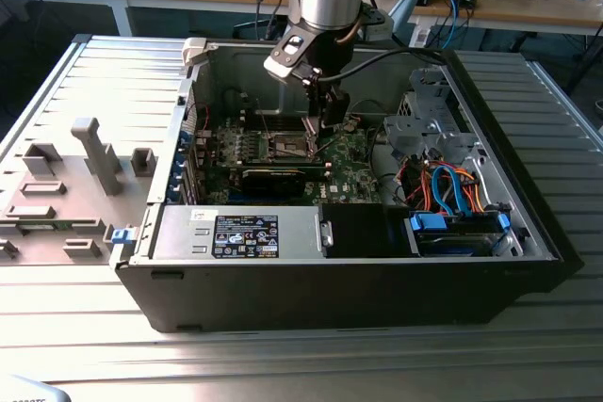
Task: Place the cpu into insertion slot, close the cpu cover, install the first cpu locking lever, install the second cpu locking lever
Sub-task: 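Place the cpu into insertion slot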
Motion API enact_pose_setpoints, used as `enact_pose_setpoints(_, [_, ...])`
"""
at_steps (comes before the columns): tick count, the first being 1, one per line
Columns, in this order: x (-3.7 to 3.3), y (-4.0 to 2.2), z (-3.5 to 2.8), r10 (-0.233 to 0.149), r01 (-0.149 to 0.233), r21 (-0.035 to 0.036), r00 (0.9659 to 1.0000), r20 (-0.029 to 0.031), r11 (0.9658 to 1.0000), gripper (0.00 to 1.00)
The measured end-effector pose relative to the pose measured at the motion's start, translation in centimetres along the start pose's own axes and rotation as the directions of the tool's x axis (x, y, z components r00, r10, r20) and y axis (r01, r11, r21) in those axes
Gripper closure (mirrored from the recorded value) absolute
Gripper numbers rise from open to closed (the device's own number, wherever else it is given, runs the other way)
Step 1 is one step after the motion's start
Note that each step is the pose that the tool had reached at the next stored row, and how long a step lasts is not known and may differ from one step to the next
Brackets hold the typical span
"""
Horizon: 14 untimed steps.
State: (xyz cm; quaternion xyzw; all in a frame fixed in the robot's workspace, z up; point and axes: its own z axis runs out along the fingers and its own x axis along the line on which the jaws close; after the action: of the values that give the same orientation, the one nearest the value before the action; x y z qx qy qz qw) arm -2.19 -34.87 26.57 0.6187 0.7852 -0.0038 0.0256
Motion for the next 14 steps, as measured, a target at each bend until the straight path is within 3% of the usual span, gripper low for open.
enact_pose_setpoints(14, [0.0, 0.0, 0.0, 0.011, -0.011, 0.0004, 0.9999, 0.0003, 0.9999, 0.46])
